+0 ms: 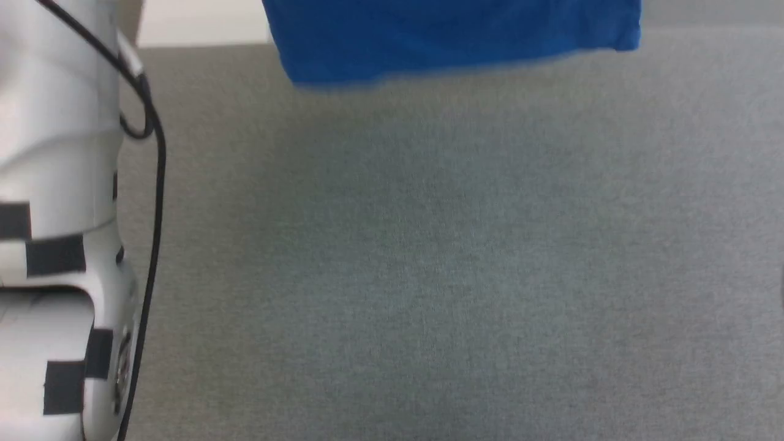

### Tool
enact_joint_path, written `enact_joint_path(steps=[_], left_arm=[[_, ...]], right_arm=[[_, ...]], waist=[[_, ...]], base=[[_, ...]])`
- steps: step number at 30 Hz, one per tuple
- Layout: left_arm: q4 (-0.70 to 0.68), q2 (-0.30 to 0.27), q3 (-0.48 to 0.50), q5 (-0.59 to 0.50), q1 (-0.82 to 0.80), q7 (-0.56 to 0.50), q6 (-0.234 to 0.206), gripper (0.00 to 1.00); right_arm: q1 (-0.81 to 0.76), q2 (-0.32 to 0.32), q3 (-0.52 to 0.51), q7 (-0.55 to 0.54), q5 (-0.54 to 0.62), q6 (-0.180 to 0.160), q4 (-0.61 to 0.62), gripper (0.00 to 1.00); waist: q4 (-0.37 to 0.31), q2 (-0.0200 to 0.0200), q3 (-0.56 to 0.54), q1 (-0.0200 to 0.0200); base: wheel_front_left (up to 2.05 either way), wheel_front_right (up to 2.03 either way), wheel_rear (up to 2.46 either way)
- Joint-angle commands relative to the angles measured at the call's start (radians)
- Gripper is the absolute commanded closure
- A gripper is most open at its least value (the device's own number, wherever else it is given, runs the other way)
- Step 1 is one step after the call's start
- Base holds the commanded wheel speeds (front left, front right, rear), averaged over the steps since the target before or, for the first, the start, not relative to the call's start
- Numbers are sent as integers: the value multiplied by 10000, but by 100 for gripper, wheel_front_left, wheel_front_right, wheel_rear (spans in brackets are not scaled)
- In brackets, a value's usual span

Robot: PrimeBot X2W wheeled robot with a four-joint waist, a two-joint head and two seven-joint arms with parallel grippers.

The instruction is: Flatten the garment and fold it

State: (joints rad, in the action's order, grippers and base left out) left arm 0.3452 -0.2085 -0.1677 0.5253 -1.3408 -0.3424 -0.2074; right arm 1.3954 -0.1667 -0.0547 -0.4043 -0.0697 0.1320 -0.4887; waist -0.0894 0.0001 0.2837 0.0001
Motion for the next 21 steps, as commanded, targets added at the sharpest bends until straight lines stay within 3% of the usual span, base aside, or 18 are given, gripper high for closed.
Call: enact_joint_path(steps=[1,11,16,21], left_arm=[[70,155,65,-60,-371,430,-8,100],[1127,847,414,287,-1011,2980,599,100],[1449,723,571,563,-787,3467,1105,100],[1263,486,810,949,-350,3473,1471,100]], right_arm=[[321,-98,13,260,192,-13,-185,100],[1145,-1132,585,1902,1375,-13,-1291,100],[1115,-1580,1345,2451,1418,-13,-1710,100],[964,-1903,2048,2872,728,-13,-1893,100]], waist=[[-216,-1,1207,-1],[363,-1,2401,-1],[602,-1,2778,-1],[748,-1,2943,-1]], base=[[0,0,0],[0,0,0],[0,0,0],[0,0,0]])
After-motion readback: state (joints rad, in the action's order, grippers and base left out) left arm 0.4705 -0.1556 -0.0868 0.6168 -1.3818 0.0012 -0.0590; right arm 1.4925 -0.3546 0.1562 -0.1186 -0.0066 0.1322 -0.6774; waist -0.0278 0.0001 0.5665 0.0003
